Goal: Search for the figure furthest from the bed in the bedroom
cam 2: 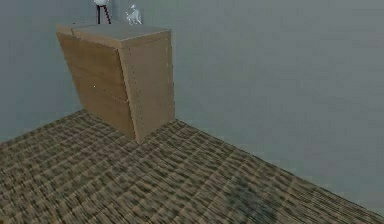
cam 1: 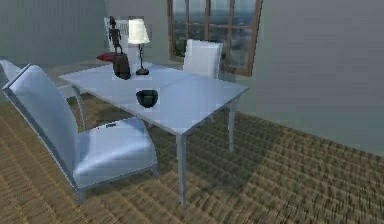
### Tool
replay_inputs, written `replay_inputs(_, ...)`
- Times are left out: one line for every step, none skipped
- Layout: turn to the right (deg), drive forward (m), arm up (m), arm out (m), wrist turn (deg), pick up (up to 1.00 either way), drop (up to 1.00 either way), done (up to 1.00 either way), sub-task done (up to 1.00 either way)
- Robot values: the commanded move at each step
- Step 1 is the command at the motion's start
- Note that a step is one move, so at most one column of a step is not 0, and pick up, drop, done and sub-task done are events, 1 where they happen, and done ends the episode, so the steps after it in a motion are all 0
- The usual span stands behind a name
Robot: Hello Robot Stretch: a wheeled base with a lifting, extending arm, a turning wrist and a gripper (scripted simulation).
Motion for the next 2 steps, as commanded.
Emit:
replay_inputs(-45.0, 0.0, 0.0, 0.0, 0.0, 0.0, 0.0, 0.0, 0.0)
replay_inputs(0.0, 0.7, 0.0, 0.0, 0.0, 0.0, 0.0, 0.0, 0.0)
